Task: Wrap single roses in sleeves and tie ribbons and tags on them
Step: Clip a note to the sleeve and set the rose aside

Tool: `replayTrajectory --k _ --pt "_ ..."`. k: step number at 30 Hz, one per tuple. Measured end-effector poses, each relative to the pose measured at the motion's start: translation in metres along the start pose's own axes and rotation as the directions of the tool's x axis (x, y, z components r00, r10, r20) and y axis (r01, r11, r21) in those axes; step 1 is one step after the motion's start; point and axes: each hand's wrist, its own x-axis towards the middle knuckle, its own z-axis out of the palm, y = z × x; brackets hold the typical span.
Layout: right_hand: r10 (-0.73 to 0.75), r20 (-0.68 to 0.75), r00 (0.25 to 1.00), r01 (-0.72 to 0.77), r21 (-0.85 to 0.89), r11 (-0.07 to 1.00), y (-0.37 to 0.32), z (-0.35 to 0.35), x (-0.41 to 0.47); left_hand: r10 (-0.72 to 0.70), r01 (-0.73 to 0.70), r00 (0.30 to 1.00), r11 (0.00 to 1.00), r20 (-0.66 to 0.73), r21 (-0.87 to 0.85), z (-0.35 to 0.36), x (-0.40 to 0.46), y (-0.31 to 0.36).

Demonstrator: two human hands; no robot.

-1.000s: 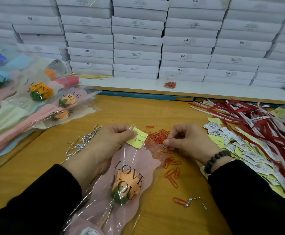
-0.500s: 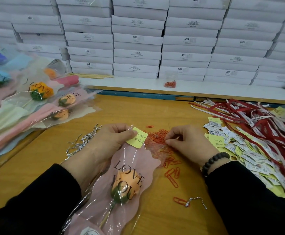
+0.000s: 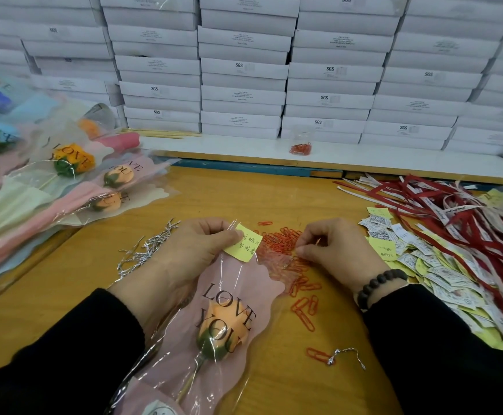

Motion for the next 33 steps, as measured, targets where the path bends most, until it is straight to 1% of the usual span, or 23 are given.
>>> replayTrajectory --k 4,8,10,13,17,20,22,24,28,33 --pt "0.049 -0.019 0.999 -0.046 0.139 0.989 -0.002 -0.001 -0.001 0.005 -0.005 1.000 1.000 -0.005 -0.002 0.000 0.000 0.000" --pt "0.043 -0.053 0.998 -0.033 0.175 0.984 -0.006 -0.002 0.000 0.004 -0.004 1.000 1.000 0.000 -0.024 0.000 -0.001 0.001" --pt "0.062 -0.044 0.997 -0.047 0.278 0.960 -0.008 -0.003 0.000 0.001 -0.001 1.000 1.000 0.003 -0.018 0.000 -0.001 0.001" --pt "0.098 0.029 0.995 -0.099 0.511 0.854 -0.012 -0.002 -0.002 0.003 -0.003 1.000 1.000 -0.002 -0.008 0.000 -0.001 0.001" --pt "0.084 0.120 0.989 -0.146 0.761 0.632 -0.020 0.002 -0.002 0.009 -0.009 1.000 1.000 -0.002 0.002 0.001 0.000 0.000" --pt "0.068 0.135 0.988 -0.151 0.849 0.507 -0.025 0.005 -0.001 0.021 -0.021 1.000 0.999 -0.005 0.031 0.000 0.001 0.000" --pt "0.064 0.126 0.990 -0.142 0.875 0.463 -0.027 0.007 0.000 0.027 -0.027 1.000 0.999 0.002 0.041 0.000 0.001 0.000" --pt "0.053 0.102 0.993 -0.115 0.873 0.473 -0.029 0.010 0.000 0.023 -0.024 1.000 0.999 0.007 0.030 0.000 0.001 0.000" --pt "0.025 0.050 0.998 -0.055 0.831 0.554 -0.035 0.016 0.001 0.033 -0.033 0.999 0.999 0.012 0.022 0.001 0.001 0.000" --pt "-0.050 0.011 0.999 0.029 0.686 0.727 -0.040 0.022 0.002 0.025 -0.025 0.999 1.000 0.038 0.001 0.001 0.001 0.000"
